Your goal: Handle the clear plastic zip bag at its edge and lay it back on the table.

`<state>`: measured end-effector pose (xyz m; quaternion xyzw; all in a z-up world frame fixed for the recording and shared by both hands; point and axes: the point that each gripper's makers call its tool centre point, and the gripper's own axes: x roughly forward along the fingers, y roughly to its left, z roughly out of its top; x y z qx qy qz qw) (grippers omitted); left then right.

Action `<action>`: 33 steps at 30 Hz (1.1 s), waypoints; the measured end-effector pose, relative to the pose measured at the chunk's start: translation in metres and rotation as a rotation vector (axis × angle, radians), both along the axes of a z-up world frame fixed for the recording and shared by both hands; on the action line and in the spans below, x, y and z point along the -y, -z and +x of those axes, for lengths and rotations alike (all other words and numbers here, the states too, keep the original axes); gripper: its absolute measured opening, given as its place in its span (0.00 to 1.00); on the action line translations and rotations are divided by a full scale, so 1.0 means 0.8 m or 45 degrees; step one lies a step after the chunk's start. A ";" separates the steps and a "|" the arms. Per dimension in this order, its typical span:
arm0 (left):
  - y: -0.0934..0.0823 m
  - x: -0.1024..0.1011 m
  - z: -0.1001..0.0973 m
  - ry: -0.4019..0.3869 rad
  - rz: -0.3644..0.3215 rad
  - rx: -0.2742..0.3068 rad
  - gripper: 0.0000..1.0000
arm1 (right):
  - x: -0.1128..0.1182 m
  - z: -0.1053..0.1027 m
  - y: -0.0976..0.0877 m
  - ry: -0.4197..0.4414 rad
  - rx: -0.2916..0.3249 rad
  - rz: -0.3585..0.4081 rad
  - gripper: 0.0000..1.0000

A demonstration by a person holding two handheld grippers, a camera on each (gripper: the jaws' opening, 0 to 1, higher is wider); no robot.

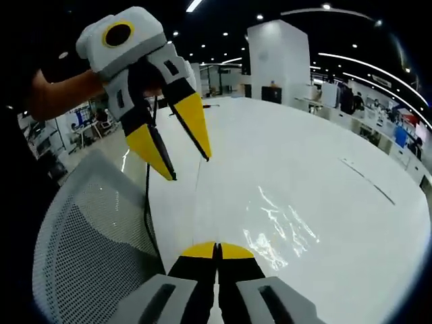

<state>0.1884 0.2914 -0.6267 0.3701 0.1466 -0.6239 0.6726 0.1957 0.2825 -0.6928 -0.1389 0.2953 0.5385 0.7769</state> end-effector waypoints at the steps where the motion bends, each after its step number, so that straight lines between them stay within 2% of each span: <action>1: 0.002 0.003 -0.002 0.005 0.000 -0.001 0.14 | 0.000 0.001 -0.003 0.004 -0.002 0.008 0.00; 11: 0.018 0.012 -0.007 0.051 0.030 0.008 0.12 | 0.001 0.008 -0.014 0.017 0.003 0.015 0.00; 16: 0.034 0.012 0.000 0.060 0.096 0.060 0.10 | -0.001 0.013 -0.023 0.027 0.021 0.016 0.00; 20: 0.040 0.010 0.012 0.052 0.144 0.163 0.08 | -0.005 0.015 -0.037 0.034 0.028 0.040 0.00; 21: 0.041 0.010 0.014 0.048 0.146 0.184 0.06 | -0.005 0.016 -0.039 0.035 0.034 0.043 0.00; 22: 0.042 0.010 0.013 0.051 0.143 0.171 0.03 | -0.005 0.018 -0.042 0.039 0.041 0.047 0.00; 25: 0.040 0.009 0.015 0.037 0.115 0.179 0.02 | -0.004 0.023 -0.047 0.045 0.061 0.041 0.00; 33: 0.044 0.004 0.020 0.016 0.120 0.196 0.00 | 0.001 0.046 -0.067 0.116 0.136 0.059 0.00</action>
